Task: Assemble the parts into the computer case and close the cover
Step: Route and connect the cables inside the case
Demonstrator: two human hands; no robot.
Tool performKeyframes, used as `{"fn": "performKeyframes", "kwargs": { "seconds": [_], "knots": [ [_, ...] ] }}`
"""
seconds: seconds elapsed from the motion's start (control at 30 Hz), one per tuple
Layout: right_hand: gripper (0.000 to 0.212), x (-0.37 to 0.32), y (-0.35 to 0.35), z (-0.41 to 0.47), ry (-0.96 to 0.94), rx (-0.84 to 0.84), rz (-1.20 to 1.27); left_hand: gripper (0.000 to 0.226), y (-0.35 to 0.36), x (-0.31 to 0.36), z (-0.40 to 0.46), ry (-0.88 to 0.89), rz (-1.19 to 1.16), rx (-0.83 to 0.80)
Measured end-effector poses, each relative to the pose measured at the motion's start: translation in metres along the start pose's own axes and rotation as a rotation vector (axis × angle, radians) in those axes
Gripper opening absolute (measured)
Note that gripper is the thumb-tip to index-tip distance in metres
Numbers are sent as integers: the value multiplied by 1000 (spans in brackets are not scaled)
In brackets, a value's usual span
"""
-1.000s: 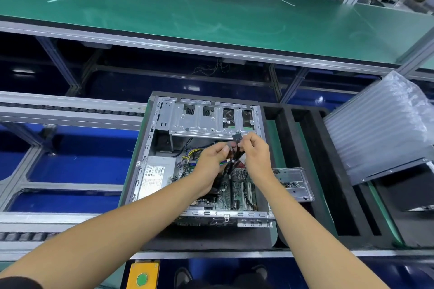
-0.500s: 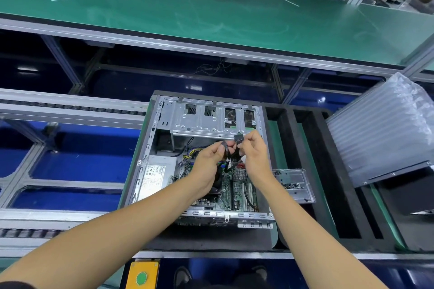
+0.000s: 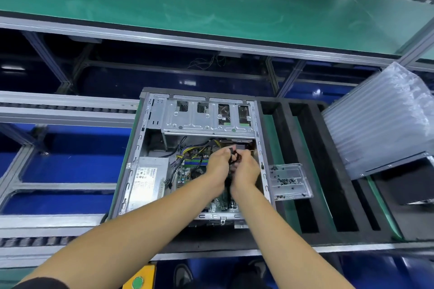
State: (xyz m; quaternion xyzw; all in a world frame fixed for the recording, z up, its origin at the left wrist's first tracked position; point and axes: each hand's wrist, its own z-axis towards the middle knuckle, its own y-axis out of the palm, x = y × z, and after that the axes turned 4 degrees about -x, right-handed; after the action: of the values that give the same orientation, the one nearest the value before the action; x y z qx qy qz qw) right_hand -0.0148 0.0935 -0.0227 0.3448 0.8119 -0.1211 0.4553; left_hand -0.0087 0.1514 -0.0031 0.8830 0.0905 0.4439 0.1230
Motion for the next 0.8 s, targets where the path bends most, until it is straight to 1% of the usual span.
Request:
{"fn": "performKeyframes", "kwargs": {
  "seconds": [0.07, 0.2, 0.3, 0.37, 0.43, 0.5, 0.6, 0.7, 0.8],
  "knots": [
    [15, 4, 7, 2, 89, 25, 106, 32, 2, -1, 3, -35, -27, 14],
    [18, 5, 10, 11, 51, 43, 93, 29, -3, -6, 10, 7, 100, -42],
    [21, 8, 9, 17, 47, 64, 84, 28, -7, -13, 16, 100, 211, -101],
    [22, 9, 9, 24, 34, 79, 88, 29, -7, -16, 21, 165, 243, -110],
    [24, 10, 9, 32, 26, 90, 100, 28, -3, -19, 27, 206, 269, -75],
    [25, 8, 8, 36, 72, 81, 125, 20, 0, -22, 32, 214, 249, 2],
    [23, 7, 4, 41, 143, 45, 153, 31, 3, -26, 40, 216, 207, 91],
    [29, 6, 4, 42, 154, -30, 165, 36, 6, -28, 47, 240, 195, 152],
    [21, 7, 5, 43, 138, -31, 181, 38, 6, -29, 52, 260, 226, 204]
  ]
}}
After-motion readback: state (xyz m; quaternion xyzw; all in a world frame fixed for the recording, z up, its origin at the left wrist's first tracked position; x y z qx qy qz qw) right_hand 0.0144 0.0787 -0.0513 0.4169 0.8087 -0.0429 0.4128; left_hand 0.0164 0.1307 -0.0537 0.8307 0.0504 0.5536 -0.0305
